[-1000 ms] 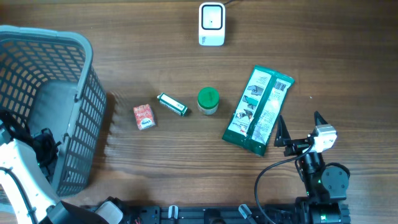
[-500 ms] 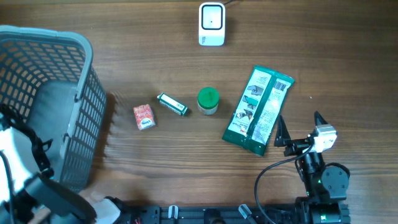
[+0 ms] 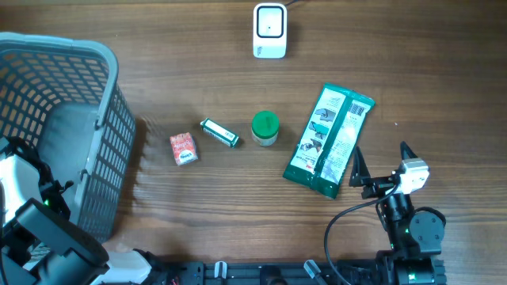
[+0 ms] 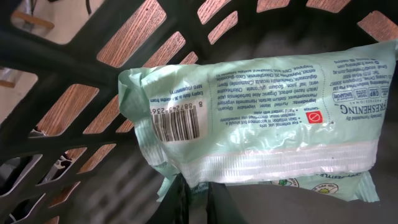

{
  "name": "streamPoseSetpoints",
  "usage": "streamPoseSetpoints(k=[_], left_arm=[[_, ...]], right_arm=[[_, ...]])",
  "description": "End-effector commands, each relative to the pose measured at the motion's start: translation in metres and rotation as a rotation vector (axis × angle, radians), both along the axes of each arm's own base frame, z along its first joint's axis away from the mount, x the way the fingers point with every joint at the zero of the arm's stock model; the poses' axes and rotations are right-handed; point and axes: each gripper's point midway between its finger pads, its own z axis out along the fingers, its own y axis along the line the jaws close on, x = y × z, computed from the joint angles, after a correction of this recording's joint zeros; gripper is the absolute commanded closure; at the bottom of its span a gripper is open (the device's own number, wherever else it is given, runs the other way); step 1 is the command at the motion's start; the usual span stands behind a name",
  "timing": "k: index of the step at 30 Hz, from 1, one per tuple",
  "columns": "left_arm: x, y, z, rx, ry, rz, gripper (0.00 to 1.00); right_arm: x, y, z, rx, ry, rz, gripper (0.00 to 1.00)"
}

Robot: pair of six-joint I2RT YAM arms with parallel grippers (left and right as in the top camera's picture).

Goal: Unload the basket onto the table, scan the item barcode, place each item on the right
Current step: 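Grasp the mint-green wipes pack in the basket with the left gripper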

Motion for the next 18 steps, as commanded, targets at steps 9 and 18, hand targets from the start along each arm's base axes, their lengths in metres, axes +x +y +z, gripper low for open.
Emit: streamPoseSetpoints(k=[9,18], left_arm=[[0.027,0.014,0.055,0.121,-0.173,-0.030,0.96],[0.087,-0.011,0.185,0.386,-0.485,-0.387,0.96]], right_arm=[[0.000,0.001,0.001,-0.008,-0.008,0.007,0.00],[0.000,0.001,0.001,-0.008,-0.008,0.007,0.00]])
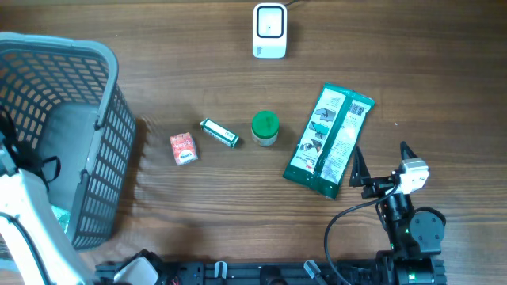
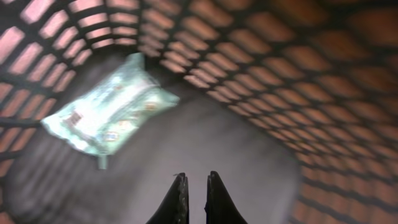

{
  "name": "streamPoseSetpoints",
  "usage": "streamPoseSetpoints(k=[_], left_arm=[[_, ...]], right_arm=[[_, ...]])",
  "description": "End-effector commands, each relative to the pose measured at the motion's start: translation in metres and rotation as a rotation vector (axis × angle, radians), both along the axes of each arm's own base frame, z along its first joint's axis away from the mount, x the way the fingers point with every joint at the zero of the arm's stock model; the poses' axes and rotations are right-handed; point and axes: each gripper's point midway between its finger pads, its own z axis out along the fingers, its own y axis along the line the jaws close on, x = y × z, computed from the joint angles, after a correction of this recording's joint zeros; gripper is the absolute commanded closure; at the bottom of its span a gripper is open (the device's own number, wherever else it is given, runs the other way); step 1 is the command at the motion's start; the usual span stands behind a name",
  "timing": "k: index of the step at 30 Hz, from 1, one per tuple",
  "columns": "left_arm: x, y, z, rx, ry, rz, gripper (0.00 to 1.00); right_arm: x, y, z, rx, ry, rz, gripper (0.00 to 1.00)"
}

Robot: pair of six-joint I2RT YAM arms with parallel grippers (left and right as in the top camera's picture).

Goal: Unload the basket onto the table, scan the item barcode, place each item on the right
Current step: 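Grasp the mint-green wipes pack in the basket with the left gripper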

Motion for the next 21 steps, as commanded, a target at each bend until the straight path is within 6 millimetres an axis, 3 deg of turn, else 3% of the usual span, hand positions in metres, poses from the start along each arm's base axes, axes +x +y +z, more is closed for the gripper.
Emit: streamPoseSetpoints(k=[1,7,12,13,14,15,16,17,19,21], left_arm=[[0.015,-0.014,0.051,0.121,-0.128,-0.109,0.96],[0.028,-0.041,0.117,0.265,-0.369,-0.242,0.96],[0.032,-0.049,0.144,0.307,-0.486,-0.282,0.96],[0.031,-0.048,0.141,0.301,-0.476,-0.272,0.89],[0.027,-0.047,0.134,0.281,-0.460,-0.241,0.75],[0.012,-0.042,0.116,0.234,-0.419,-0.116,0.50],[-0.007,-0.036,0.096,0.199,-0.351,0.022,0.12],[-0.020,-0.033,0.079,0.169,-0.301,0.134,0.00],[-0.032,-0.027,0.045,0.091,-0.220,0.321,0.00],[-0.029,-0.017,0.024,0.051,-0.173,0.394,0.00]], right_arm=[[0.000,0.001,0.001,-0.008,-0.008,0.007,0.00],[0.000,0.001,0.001,-0.008,-0.008,0.007,0.01],[0.000,0.001,0.001,-0.008,-0.008,0.006,0.00],[0.000,0.001,0.001,-0.008,-0.008,0.006,0.00],[0.000,0.001,0.001,-0.008,-0.008,0.006,0.00],[0.000,0.001,0.001,-0.008,-0.008,0.007,0.00],[0.000,0.001,0.001,-0.008,-0.008,0.007,0.00],[0.000,0.001,0.001,-0.008,-0.008,0.007,0.00],[0.000,0.001,0.001,-0.008,-0.008,0.007,0.00],[0.000,0.001,0.001,-0.008,-0.008,0.007,0.00]])
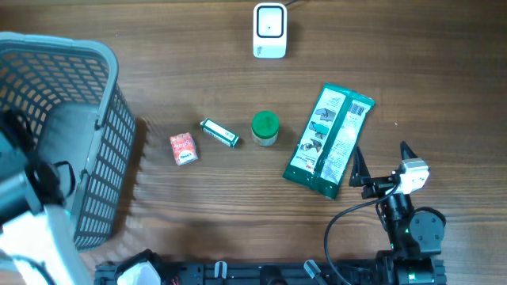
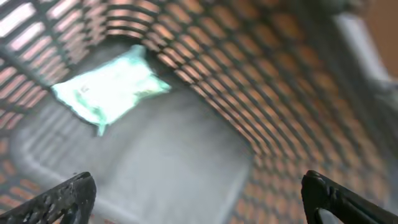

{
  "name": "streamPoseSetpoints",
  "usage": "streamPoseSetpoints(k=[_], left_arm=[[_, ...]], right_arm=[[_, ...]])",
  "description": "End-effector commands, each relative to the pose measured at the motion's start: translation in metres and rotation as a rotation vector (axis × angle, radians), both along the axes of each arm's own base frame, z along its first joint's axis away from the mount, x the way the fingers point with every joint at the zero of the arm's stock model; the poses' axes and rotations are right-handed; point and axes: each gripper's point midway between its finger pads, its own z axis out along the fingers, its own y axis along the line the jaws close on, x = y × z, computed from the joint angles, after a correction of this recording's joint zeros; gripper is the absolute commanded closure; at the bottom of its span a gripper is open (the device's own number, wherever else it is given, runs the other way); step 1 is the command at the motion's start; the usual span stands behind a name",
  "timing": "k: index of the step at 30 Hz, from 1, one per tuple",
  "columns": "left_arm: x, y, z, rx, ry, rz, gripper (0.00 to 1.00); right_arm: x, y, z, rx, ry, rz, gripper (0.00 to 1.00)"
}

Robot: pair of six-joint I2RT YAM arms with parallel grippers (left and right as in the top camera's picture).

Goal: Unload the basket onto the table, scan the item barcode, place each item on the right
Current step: 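Grasp the mint-green wipes pack in the basket with the left gripper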

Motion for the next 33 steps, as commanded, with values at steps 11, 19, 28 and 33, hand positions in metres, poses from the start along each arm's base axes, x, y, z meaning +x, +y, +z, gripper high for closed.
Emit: streamPoseSetpoints(k=[11,19,28,33], left_arm=[[-0.060,0.043,-0.126,-0.307,0.305,0.535,0.00],[-0.055,0.049,-0.189,-0.289,0.277,0.417,0.00],[-0.051,0.033,-0.247,-0.423,0.303,0.395,0.00],[-0.050,0.012,-0.279,-0.563,0.342,0.383,0.66]], right_arm=[[0.000,0.001,0.001,-0.008,-0.008,0.007,0.01],[0.000,0.001,0.001,-0.008,-0.008,0.007,0.00],[0.000,0.001,0.001,-0.008,-0.008,0.007,0.00],[0.000,0.001,0.001,-0.008,-0.008,0.007,0.00]])
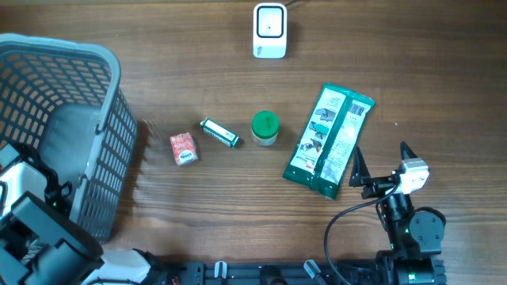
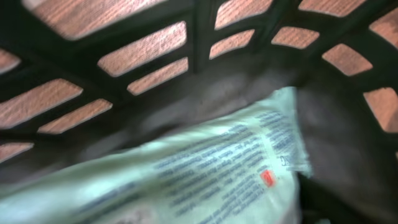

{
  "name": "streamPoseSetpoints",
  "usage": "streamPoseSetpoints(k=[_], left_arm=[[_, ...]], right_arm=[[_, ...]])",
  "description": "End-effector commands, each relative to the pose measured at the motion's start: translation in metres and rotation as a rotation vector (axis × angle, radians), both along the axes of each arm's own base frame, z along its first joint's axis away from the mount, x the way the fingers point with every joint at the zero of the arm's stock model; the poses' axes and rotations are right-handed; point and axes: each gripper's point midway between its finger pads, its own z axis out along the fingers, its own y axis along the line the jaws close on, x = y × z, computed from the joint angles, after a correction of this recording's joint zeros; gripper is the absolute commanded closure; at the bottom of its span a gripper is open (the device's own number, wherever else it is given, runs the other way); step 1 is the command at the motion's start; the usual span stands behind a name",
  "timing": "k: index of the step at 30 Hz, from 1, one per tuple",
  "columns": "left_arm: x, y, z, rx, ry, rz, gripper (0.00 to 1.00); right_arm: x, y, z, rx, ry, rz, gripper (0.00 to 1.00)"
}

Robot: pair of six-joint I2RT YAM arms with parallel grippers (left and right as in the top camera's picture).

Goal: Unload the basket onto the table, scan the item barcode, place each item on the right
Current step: 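Grasp the mint-green wipes pack in the basket with the left gripper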

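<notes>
A pale green packet (image 2: 186,174) with printed text fills the lower half of the left wrist view, blurred and very close, lying against the dark lattice wall of the grey basket (image 1: 79,63). My left arm (image 1: 32,226) reaches into the basket at the lower left. Its fingers show in neither view, hidden by the packet. The white scanner (image 1: 269,31) stands at the far edge of the table. My right gripper (image 1: 379,147) rests open near the front right, beside a dark green packet (image 1: 329,141), holding nothing.
In a row at mid-table lie a small red box (image 1: 183,148), a small green-and-white tube (image 1: 219,132) and a green-lidded jar (image 1: 264,127). The basket takes up the left side of the table.
The left wrist camera was high in the basket, fingers spread wide, the pale packet lying far below. Now it is pressed close against the packet and the fingers are hidden. The right arm is unchanged.
First the pale packet hung close before the left wrist camera inside the basket, barcode showing. Then it lay on the basket floor, with the fingers nearly closed and empty above it. After that the fingers stood wide open. Now the camera is down at the packet again.
</notes>
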Motion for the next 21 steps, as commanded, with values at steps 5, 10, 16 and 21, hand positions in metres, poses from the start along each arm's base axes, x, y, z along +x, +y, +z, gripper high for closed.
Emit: streamPoseSetpoints(k=[5,10,16,21], left_arm=[[0.010,-0.039,-0.042,-0.249,-0.080,-0.047,0.96],[0.039,-0.010,0.008,-0.151,-0.159,-0.216,0.96],[0.102,-0.005,0.129,0.027,-0.487,-0.564,0.96],[0.109,-0.029,0.253,0.310,-0.742,-0.700,0.92]], right_arm=[[0.000,0.001,0.001,-0.008,-0.008,0.007,0.00],[0.000,0.001,0.001,-0.008,-0.008,0.007,0.01],[0.000,0.001,0.001,-0.008,-0.008,0.006,0.00],[0.000,0.001,0.001,-0.008,-0.008,0.007,0.00]])
